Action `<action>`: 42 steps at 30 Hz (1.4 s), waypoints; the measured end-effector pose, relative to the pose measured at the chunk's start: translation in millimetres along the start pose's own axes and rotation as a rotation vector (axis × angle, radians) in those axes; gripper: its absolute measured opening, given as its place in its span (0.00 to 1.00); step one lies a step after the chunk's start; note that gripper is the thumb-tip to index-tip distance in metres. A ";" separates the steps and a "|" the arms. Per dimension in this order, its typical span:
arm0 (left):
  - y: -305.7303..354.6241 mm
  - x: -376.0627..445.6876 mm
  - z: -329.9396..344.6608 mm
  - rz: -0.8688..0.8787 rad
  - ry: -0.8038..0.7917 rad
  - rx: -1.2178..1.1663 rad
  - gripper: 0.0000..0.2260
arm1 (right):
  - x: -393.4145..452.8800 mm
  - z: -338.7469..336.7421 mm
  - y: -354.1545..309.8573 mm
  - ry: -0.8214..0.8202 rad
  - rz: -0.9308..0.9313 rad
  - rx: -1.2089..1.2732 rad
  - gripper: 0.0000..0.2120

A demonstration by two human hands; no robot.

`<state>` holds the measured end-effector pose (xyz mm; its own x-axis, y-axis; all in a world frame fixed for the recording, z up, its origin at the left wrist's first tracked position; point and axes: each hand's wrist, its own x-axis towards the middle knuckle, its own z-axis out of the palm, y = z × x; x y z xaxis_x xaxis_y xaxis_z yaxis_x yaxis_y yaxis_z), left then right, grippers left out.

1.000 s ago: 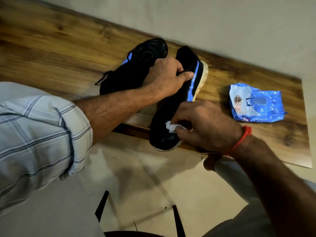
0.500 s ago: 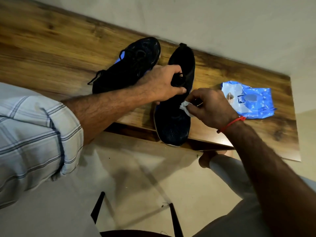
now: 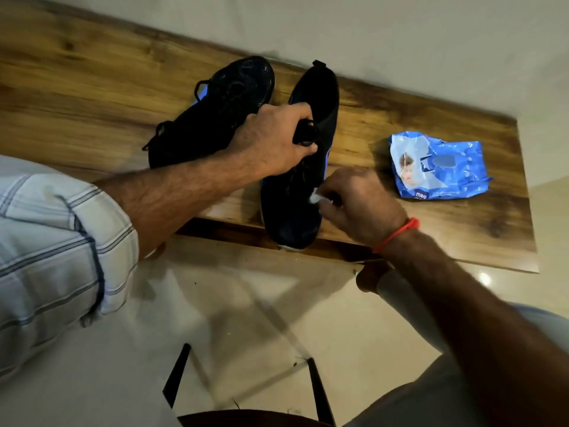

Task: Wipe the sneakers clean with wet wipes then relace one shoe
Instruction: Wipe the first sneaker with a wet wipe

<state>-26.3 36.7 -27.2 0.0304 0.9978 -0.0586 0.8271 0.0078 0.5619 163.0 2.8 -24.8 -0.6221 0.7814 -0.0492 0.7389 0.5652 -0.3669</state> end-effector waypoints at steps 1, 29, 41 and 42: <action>0.2 -1.3 1.0 0.001 -0.011 0.014 0.15 | -2.7 6.6 -13.2 -0.069 -0.055 0.022 0.07; 3.6 -0.9 -9.6 -0.099 -0.050 -0.210 0.10 | 11.5 -6.4 19.3 -0.024 0.012 -0.089 0.09; -2.4 7.3 -8.9 -0.181 -0.019 -0.495 0.06 | 2.4 -25.2 1.9 0.128 -0.010 0.210 0.10; -2.9 8.3 -8.5 -0.186 -0.013 -0.493 0.06 | -0.5 -22.8 -8.5 0.109 -0.073 0.211 0.09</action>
<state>-33.2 45.5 -22.3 -0.0828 0.9757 -0.2028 0.4571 0.2180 0.8623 162.9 3.7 -0.5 -0.6323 0.7705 0.0808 0.6154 0.5628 -0.5518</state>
